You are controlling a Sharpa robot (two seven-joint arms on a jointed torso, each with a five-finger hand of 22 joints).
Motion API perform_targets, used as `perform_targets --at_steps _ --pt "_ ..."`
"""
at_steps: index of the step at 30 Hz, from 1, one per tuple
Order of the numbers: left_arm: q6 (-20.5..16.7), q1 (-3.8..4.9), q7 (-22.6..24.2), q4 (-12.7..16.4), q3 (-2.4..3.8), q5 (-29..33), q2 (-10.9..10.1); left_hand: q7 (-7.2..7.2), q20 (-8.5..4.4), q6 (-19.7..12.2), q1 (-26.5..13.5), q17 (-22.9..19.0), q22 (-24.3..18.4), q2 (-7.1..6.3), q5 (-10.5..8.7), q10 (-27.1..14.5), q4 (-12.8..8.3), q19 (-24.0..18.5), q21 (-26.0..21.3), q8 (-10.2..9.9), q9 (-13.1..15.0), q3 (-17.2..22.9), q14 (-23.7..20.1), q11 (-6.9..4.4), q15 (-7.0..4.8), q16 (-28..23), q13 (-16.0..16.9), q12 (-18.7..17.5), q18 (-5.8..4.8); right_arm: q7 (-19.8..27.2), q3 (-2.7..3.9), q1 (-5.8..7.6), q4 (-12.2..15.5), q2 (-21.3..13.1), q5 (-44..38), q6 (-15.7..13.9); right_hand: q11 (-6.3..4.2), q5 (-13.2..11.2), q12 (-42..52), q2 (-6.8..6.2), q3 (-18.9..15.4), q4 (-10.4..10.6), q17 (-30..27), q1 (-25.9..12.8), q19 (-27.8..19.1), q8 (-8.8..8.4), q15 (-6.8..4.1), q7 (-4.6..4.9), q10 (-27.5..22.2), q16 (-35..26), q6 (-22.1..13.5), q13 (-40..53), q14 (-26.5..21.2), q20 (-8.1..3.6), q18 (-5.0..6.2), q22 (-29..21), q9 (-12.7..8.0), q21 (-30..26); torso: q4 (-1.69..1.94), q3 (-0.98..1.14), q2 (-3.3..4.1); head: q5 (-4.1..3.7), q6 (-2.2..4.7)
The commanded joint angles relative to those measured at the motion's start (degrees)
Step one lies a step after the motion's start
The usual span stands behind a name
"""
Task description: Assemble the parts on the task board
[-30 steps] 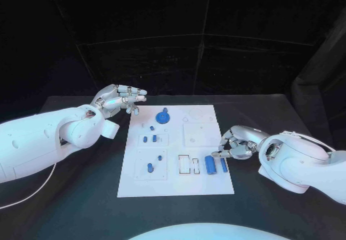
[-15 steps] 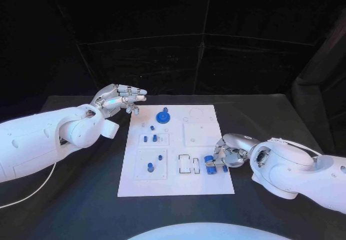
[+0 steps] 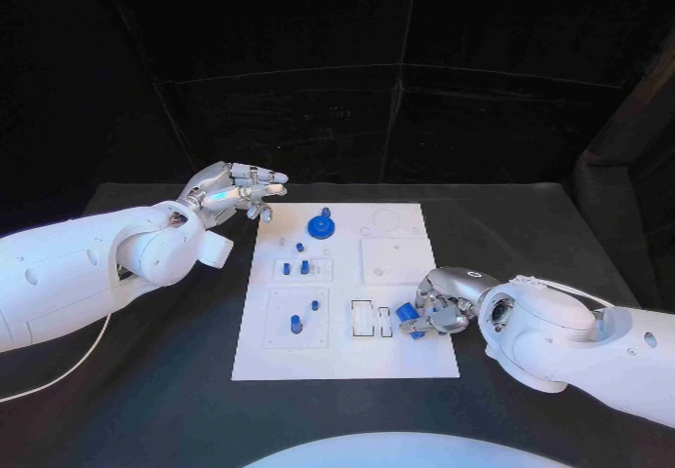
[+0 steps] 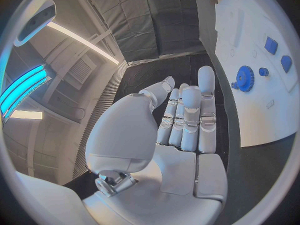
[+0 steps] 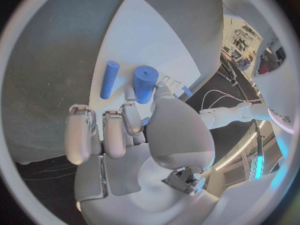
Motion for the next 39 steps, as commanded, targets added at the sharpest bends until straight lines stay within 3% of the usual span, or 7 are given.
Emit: perform_targets --at_steps 1,9,13,19,23,31,39 --pt "0.8 0.08 0.2 0.2 0.03 0.2 -0.1 0.20 0.09 -0.2 0.2 0.0 0.0 0.38 0.32 -0.4 -0.1 -0.1 -0.3 0.3 -0.1 -0.3 -0.4 0.14 0.11 -0.3 0.1 0.3 0.80 -1.4 -0.42 -0.68 -0.4 0.5 -2.3 1.3 -0.04 0.6 0.2 0.28 -0.2 -0.1 1.8 1.0 1.5 -0.03 -0.19 0.02 0.5 0.2 -0.6 0.2 3.6 -0.10 -0.53 3.6 0.0 0.3 0.00 -0.02 -0.02 0.14 -0.14" --pt "0.8 0.07 0.1 0.2 0.02 0.2 -0.2 0.20 0.09 -0.2 0.2 0.0 0.0 0.38 0.32 -0.4 -0.1 -0.1 -0.3 0.3 -0.1 -0.3 -0.4 0.14 0.11 -0.3 0.1 0.3 0.80 -1.5 -0.40 -0.90 0.1 0.4 -1.9 -2.1 -0.21 5.3 0.2 2.20 -0.3 -0.8 1.9 4.1 1.5 1.86 -0.32 -0.16 0.7 0.2 -1.3 1.0 3.6 -0.22 -0.54 3.7 0.9 0.4 -0.11 -0.01 -0.09 0.27 -0.15" --pt "0.9 0.07 0.1 0.1 0.01 0.2 -0.2 0.20 0.09 -0.2 0.2 0.0 0.0 0.38 0.32 -0.4 -0.1 -0.1 -0.3 0.3 -0.1 -0.3 -0.4 0.14 0.11 -0.3 0.1 0.3 0.80 -0.7 -0.39 -0.91 1.5 -0.7 0.4 -5.6 -0.26 7.9 0.1 2.70 -0.5 -0.9 1.9 4.9 1.5 2.46 -0.37 -0.20 0.9 0.2 -1.6 1.3 3.6 -0.28 -0.54 3.8 1.1 0.4 0.02 -0.04 -0.09 0.19 -0.04" --pt "0.9 0.07 0.1 0.0 -0.02 0.2 0.0 0.20 0.09 -0.2 0.2 0.0 0.0 0.38 0.32 -0.4 -0.1 -0.1 -0.3 0.3 -0.1 -0.3 -0.4 0.14 0.11 -0.3 0.1 0.3 0.80 1.9 -0.33 -0.85 4.6 -2.4 5.5 -12.3 -0.30 9.4 0.0 3.05 -0.8 -1.2 2.0 5.7 1.5 2.87 -0.41 -0.22 0.9 0.2 -1.7 1.4 3.6 -0.31 -0.53 3.7 1.3 0.3 0.07 -0.09 -0.15 0.13 0.17" --pt "1.0 0.07 0.1 -0.1 -0.03 0.2 0.2 0.20 0.09 -0.2 0.2 0.0 0.0 0.38 0.32 -0.4 -0.1 -0.1 -0.3 0.3 -0.1 -0.3 -0.4 0.14 0.11 -0.3 0.1 0.3 0.80 3.9 -0.27 -0.78 5.8 -2.6 8.5 -15.0 -0.33 10.1 -0.1 3.33 -0.9 -1.1 2.0 5.7 1.5 3.05 -0.42 -0.26 0.9 0.2 -1.6 1.5 3.6 -0.32 -0.54 3.7 1.3 0.4 0.10 -0.08 -0.08 0.14 0.29" --pt "1.3 0.07 -0.1 0.0 -0.07 0.2 0.3 0.20 0.10 -0.2 0.2 -0.1 -0.1 0.37 0.31 -0.5 -0.1 -0.1 -0.4 0.3 -0.1 -0.4 -0.4 0.15 0.11 -0.2 0.1 0.5 0.80 4.5 -0.21 -0.34 5.0 -0.3 12.1 -13.7 -0.59 11.8 -0.3 4.10 -1.5 -0.4 2.0 5.1 1.5 3.55 -0.61 -0.60 1.1 0.2 -0.6 1.6 3.6 -0.44 -0.54 3.8 1.5 0.4 0.02 -0.08 -0.04 0.49 0.28" --pt "1.3 0.07 -0.1 0.1 -0.08 0.2 0.4 0.20 0.10 -0.2 0.2 -0.1 -0.1 0.37 0.31 -0.5 -0.1 -0.1 -0.4 0.3 -0.1 -0.4 -0.4 0.15 0.11 -0.2 0.1 0.5 0.80 1.7 -0.19 -0.25 2.8 3.8 13.6 -11.6 -1.59 11.8 -0.6 4.98 -2.7 0.0 2.4 3.5 1.7 4.50 -1.41 -1.78 1.6 0.3 2.6 1.8 3.7 -1.10 -0.61 4.2 2.5 0.6 0.13 -0.11 -0.01 0.63 0.12"
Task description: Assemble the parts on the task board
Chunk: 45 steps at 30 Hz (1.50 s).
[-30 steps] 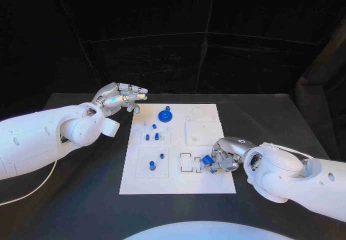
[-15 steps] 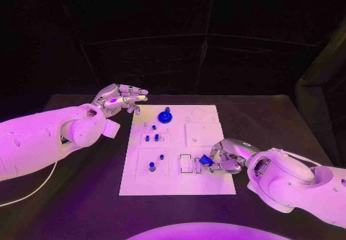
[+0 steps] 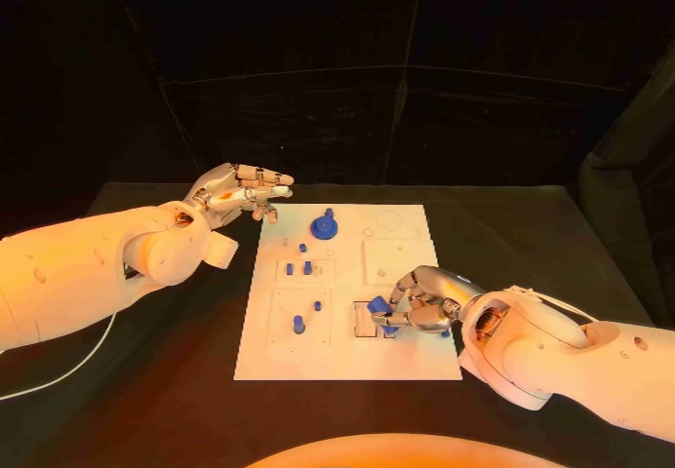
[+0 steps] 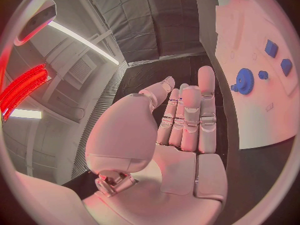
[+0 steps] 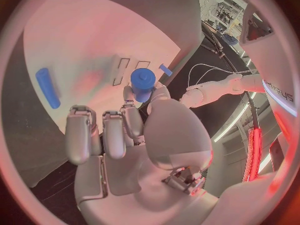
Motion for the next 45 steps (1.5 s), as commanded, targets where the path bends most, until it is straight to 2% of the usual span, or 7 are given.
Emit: perform_targets --at_steps 1,13,17,25,29,35,45 --pt "0.8 0.08 0.1 0.1 0.03 0.2 0.1 0.20 0.10 -0.2 0.2 -0.1 -0.1 0.37 0.31 -0.3 -0.1 -0.1 -0.2 0.3 -0.1 -0.4 -0.4 -0.06 0.11 -0.2 0.1 0.2 0.80 -1.9 0.04 0.11 -0.6 1.1 2.3 1.2 -0.45 -0.3 -0.6 0.38 -0.7 0.0 2.5 -0.9 1.5 0.16 -0.46 -0.52 0.0 0.3 1.0 -0.2 3.7 -0.54 -0.62 4.2 0.4 0.4 0.10 -0.01 0.04 0.12 -0.04" --pt "0.8 0.10 0.1 0.2 0.03 0.2 0.1 0.20 0.10 -0.2 0.2 -0.1 -0.1 0.37 0.31 -0.3 -0.1 -0.1 -0.2 0.3 -0.1 -0.4 -0.4 -0.06 0.11 -0.2 0.1 0.2 0.80 -7.0 0.04 0.12 -2.8 4.3 0.0 2.5 -1.18 -3.5 -1.3 1.56 -2.9 0.1 2.4 -4.4 1.6 0.42 -1.12 -1.37 0.4 0.2 2.9 0.0 3.7 -1.20 -0.63 4.2 1.7 0.3 -0.05 0.05 0.02 0.49 -0.18" --pt "0.8 0.10 0.0 0.2 0.03 0.2 0.1 0.20 0.10 -0.2 0.2 -0.1 -0.1 0.37 0.31 -0.3 -0.1 -0.1 -0.2 0.3 -0.1 -0.4 -0.4 -0.06 0.11 -0.2 0.1 0.2 0.80 -7.8 0.04 0.12 -3.3 5.0 -1.2 1.2 -1.14 -10.0 -2.4 1.21 -4.9 0.1 2.2 -7.3 1.5 0.07 -1.13 -1.32 0.1 0.0 2.6 -0.6 3.6 -1.30 -0.58 3.9 2.3 0.1 -0.10 0.03 -0.01 0.55 -0.23" --pt "0.9 0.10 0.0 0.2 0.03 0.2 0.1 0.20 0.10 -0.2 0.2 -0.1 -0.1 0.37 0.31 -0.3 -0.1 -0.1 -0.2 0.3 -0.1 -0.4 -0.4 -0.06 0.11 -0.2 0.1 0.2 0.80 -7.7 0.04 0.12 -3.7 5.7 -2.6 0.6 -0.27 -19.5 -8.9 -7.40 1.2 0.5 2.5 -17.2 1.0 -1.58 -0.35 -0.24 -3.1 -0.2 0.3 -5.4 3.6 -0.51 -0.40 3.0 3.0 -0.7 -0.16 0.02 -0.03 0.52 -0.23" --pt "0.9 0.10 -0.1 0.2 0.03 0.2 0.1 0.20 0.10 -0.2 0.2 -0.1 -0.1 0.37 0.31 -0.3 -0.1 -0.1 -0.2 0.3 -0.1 -0.4 -0.4 -0.06 0.11 -0.2 0.1 0.2 0.80 -7.2 0.05 0.12 -3.5 5.6 -3.1 1.4 -0.19 -18.6 -9.2 -7.00 2.8 0.3 2.5 -16.4 1.0 -1.66 -0.31 -0.29 -3.1 -0.2 0.4 -5.5 3.6 -0.48 -0.40 3.1 3.3 -0.6 -0.22 0.05 -0.03 0.56 -0.28" --pt "0.9 0.10 -0.1 0.2 0.03 0.2 0.0 0.23 0.11 -0.3 0.2 -0.1 -0.1 0.38 0.31 -0.4 -0.1 0.0 -0.3 0.3 -0.1 -0.4 -0.5 -0.04 0.13 -0.2 0.1 0.3 0.80 -4.7 0.05 0.11 -2.7 5.3 -3.0 3.6 -0.51 -12.9 -8.8 -4.63 5.4 -3.7 2.8 -5.2 1.3 -1.24 -0.57 -0.63 -2.4 -0.2 1.1 -4.8 3.7 -0.69 -0.50 3.6 4.2 -0.4 -0.16 0.09 0.00 0.55 -0.37" --pt "0.9 0.10 -0.2 0.1 0.03 0.2 -0.1 0.23 0.11 -0.3 0.2 -0.1 -0.1 0.38 0.31 -0.4 -0.1 0.0 -0.3 0.3 -0.1 -0.4 -0.5 -0.04 0.13 -0.2 0.1 0.3 0.80 -3.1 0.05 0.11 -2.3 4.5 -4.1 4.5 -0.70 -14.2 -8.5 -3.54 5.6 -8.0 3.3 2.4 1.5 -0.97 -0.71 -0.77 -1.9 0.0 1.5 -4.2 3.8 -0.85 -0.64 4.3 4.9 0.0 -0.20 0.03 -0.05 0.65 -0.59"
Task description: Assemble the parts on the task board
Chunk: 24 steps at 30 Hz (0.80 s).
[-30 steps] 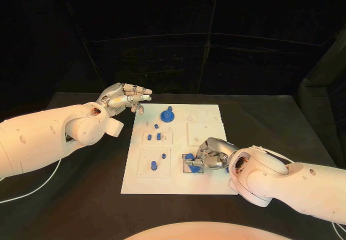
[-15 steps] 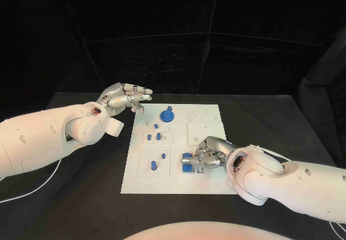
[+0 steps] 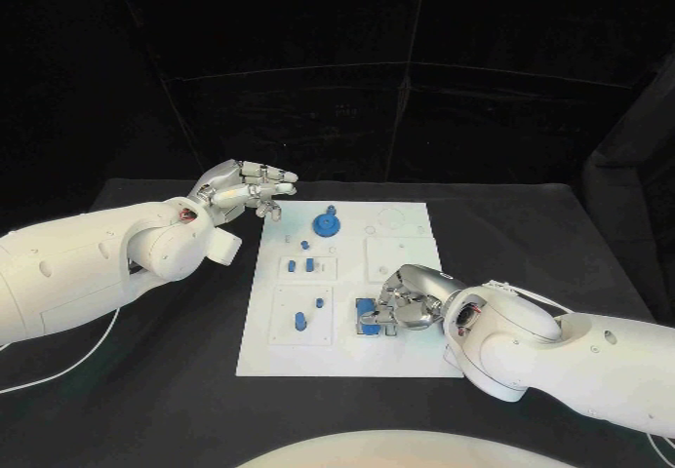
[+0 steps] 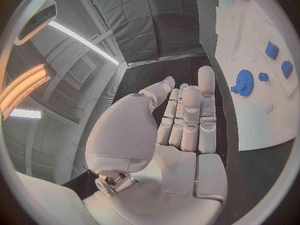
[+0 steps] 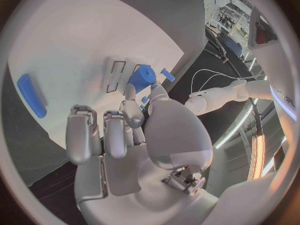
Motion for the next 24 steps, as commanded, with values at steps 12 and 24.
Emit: perform_targets --at_steps 12,24 --pt "0.5 0.08 0.1 0.1 0.04 0.2 -0.1 0.23 0.11 -0.3 0.2 0.0 -0.1 0.43 0.32 -0.5 0.1 0.0 -0.3 0.4 -0.1 -0.3 -0.4 -0.04 0.13 -0.1 0.1 0.4 0.80 2.2 -0.19 -0.12 -0.9 0.6 -0.8 -0.3 0.13 -0.9 0.1 1.38 -1.9 1.5 3.4 -1.4 1.5 0.25 0.09 0.01 0.6 0.0 0.2 0.2 3.9 0.02 -0.65 4.4 0.3 0.4 0.02 -0.06 0.02 0.07 -0.06" --pt "0.6 0.08 -0.1 0.1 0.04 0.2 -0.2 0.23 0.11 -0.3 0.2 0.0 -0.1 0.43 0.32 -0.5 0.1 0.0 -0.3 0.4 -0.1 -0.3 -0.4 -0.04 0.13 -0.1 0.1 0.4 0.80 8.9 -0.18 -0.13 0.4 -0.9 2.6 -1.6 -0.01 -1.6 0.2 2.45 -3.9 3.5 3.7 -2.1 1.6 0.22 -0.03 -0.17 0.8 0.1 0.3 0.6 4.0 -0.06 -0.67 4.6 0.8 0.5 -0.02 0.01 -0.02 0.15 -0.08"
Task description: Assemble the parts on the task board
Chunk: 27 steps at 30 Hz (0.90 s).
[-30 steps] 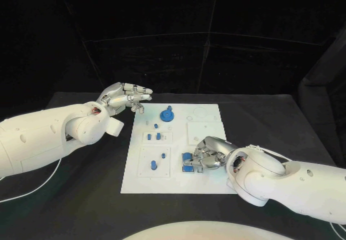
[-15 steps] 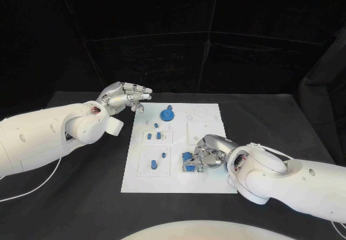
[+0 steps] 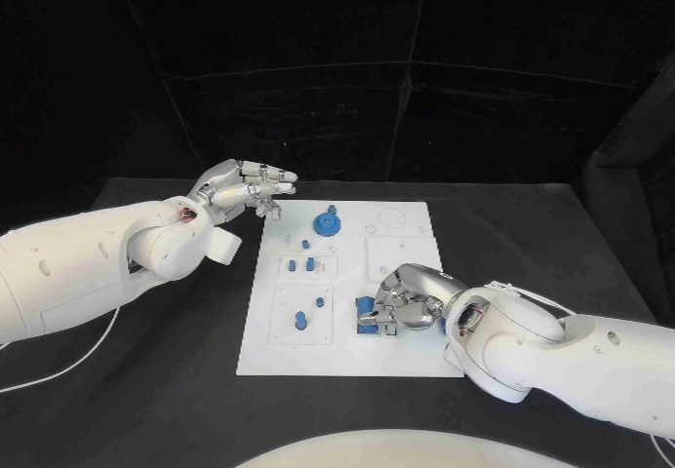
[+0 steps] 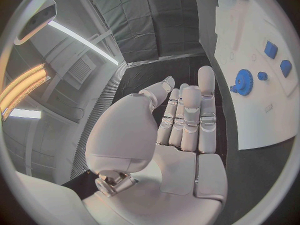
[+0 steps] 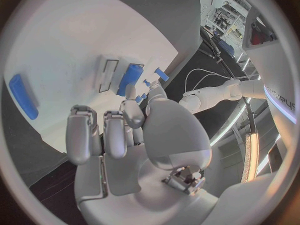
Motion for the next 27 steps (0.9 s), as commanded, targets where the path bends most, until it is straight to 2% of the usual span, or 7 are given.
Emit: perform_targets --at_steps 1,6,12,16,19,22,27 --pt "0.6 0.08 0.1 0.1 0.05 0.2 -0.1 0.23 0.11 -0.3 0.2 0.0 -0.1 0.43 0.32 -0.5 0.1 0.0 -0.3 0.4 -0.1 -0.3 -0.4 -0.04 0.13 -0.1 0.1 0.4 0.80 3.9 0.01 0.07 0.6 -0.6 2.0 -0.3 -0.04 0.2 0.2 0.41 -0.1 -0.4 3.7 1.6 1.6 0.21 -0.05 -0.18 0.4 0.1 0.3 0.1 4.0 -0.08 -0.68 4.6 0.1 0.3 0.02 0.03 -0.02 -0.02 -0.04" --pt "0.6 0.08 0.1 0.1 0.05 0.2 -0.1 0.23 0.11 -0.3 0.2 0.0 -0.1 0.43 0.32 -0.5 0.1 0.0 -0.3 0.4 -0.1 -0.3 -0.4 -0.04 0.13 -0.1 0.1 0.4 0.80 3.9 0.01 0.08 0.7 -1.3 1.9 1.1 -0.07 0.9 0.0 0.81 0.1 -2.2 3.8 4.7 1.6 0.12 -0.09 -0.17 0.4 0.1 0.3 0.2 4.0 -0.13 -0.69 4.6 0.3 0.3 0.03 -0.02 -0.09 -0.10 -0.09" --pt "0.6 0.08 0.1 0.0 0.05 0.2 0.0 0.25 0.12 -0.3 0.2 -0.1 -0.1 0.49 0.32 -0.5 0.1 0.0 -0.3 0.4 -0.1 -0.3 -0.5 -0.03 0.14 -0.2 0.1 0.4 0.80 3.9 0.01 0.08 1.0 -2.5 1.5 0.2 -0.04 1.1 -0.2 1.42 0.3 -3.1 3.8 6.2 1.6 -0.19 -0.08 -0.11 0.3 0.0 0.1 0.1 4.0 -0.14 -0.69 4.6 0.3 0.3 0.04 0.01 -0.08 -0.19 0.05" --pt "0.6 0.08 0.1 0.1 0.04 0.2 -0.1 0.25 0.12 -0.3 0.2 -0.1 -0.1 0.49 0.32 -0.5 0.1 0.0 -0.3 0.4 -0.1 -0.3 -0.5 -0.03 0.14 -0.2 0.1 0.4 0.80 4.1 0.02 0.09 1.2 -3.3 1.3 0.7 -0.03 1.2 -0.4 1.46 0.4 -3.8 3.8 7.1 1.6 -0.35 -0.06 -0.09 0.2 0.0 0.1 0.0 4.0 -0.12 -0.69 4.6 0.3 0.3 -0.11 -0.01 -0.03 -0.12 0.16" --pt "0.5 0.08 0.2 0.1 0.04 0.2 0.0 0.25 0.12 -0.3 0.2 -0.1 -0.1 0.49 0.32 -0.5 0.1 0.0 -0.3 0.4 -0.1 -0.3 -0.5 -0.03 0.14 -0.2 0.1 0.4 0.80 3.7 0.02 0.09 1.3 -4.1 0.8 1.0 -0.07 1.1 -0.6 1.89 0.7 -4.6 3.7 8.3 1.5 -0.51 -0.09 -0.13 0.1 -0.1 0.2 0.0 4.0 -0.12 -0.67 4.6 0.3 0.3 0.12 -0.05 -0.10 -0.45 0.14" --pt "0.5 0.08 0.3 0.1 0.04 0.2 0.0 0.25 0.12 -0.3 0.2 -0.1 -0.1 0.49 0.32 -0.5 0.1 0.0 -0.3 0.4 -0.1 -0.3 -0.5 -0.03 0.14 -0.2 0.1 0.4 0.80 3.2 0.02 0.11 1.1 -5.4 0.5 0.8 -0.09 1.1 -0.7 2.34 1.1 -5.0 3.7 8.9 1.5 -0.73 -0.11 -0.12 0.1 -0.1 0.1 -0.1 4.0 -0.14 -0.67 4.5 0.2 0.3 0.15 -0.06 -0.15 -0.67 0.28" --pt "0.3 0.08 0.7 0.1 0.04 0.2 -0.1 0.24 0.11 -0.3 0.2 -0.3 -0.1 0.50 0.32 -0.6 0.0 0.0 -0.3 0.4 -0.1 -0.3 -0.5 -0.04 0.13 -0.2 0.1 0.5 0.80 3.8 0.02 0.63 0.4 -8.7 2.5 -0.1 0.58 1.2 -1.0 2.45 0.6 -4.6 3.5 8.1 1.4 -2.84 0.37 0.78 0.0 -0.2 -1.5 -0.2 3.9 0.14 -0.67 4.5 -0.7 0.2 0.04 -0.05 -0.13 -1.13 0.54"
